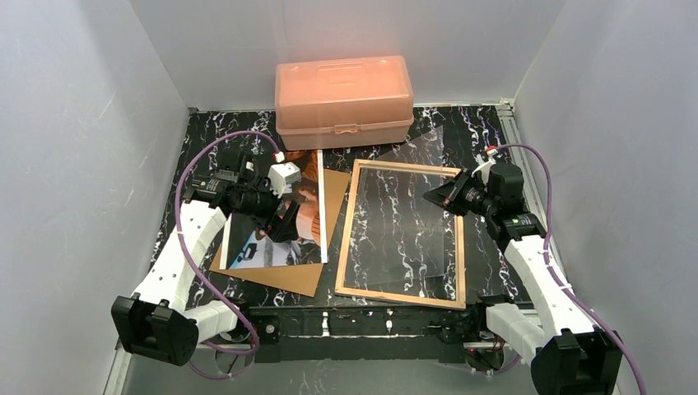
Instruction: Put the photo into the frame
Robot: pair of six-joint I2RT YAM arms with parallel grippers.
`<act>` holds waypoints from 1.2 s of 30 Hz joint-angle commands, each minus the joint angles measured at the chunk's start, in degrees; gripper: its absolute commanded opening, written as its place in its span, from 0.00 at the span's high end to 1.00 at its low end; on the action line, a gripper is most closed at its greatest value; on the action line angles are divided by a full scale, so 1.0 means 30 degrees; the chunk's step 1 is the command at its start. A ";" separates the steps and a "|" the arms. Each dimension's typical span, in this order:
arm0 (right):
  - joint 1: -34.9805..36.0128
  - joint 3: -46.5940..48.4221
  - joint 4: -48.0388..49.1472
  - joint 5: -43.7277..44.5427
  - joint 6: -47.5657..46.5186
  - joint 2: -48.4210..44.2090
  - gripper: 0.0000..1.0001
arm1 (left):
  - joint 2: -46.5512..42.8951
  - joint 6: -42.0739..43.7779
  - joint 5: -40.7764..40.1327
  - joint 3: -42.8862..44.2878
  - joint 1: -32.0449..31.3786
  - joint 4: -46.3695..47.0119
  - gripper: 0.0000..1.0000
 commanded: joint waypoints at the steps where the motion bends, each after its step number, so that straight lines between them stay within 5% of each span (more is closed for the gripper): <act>1: -0.0010 0.0977 0.1129 -0.1025 0.0029 -0.0538 0.99 | -0.0269 0.0266 0.0211 0.0678 -0.0082 -0.0584 0.02; 36: 0.0013 -0.0222 0.1739 -0.0919 0.1109 -0.0832 0.99 | -0.0250 0.0410 0.0244 0.0755 -0.0098 -0.0628 0.02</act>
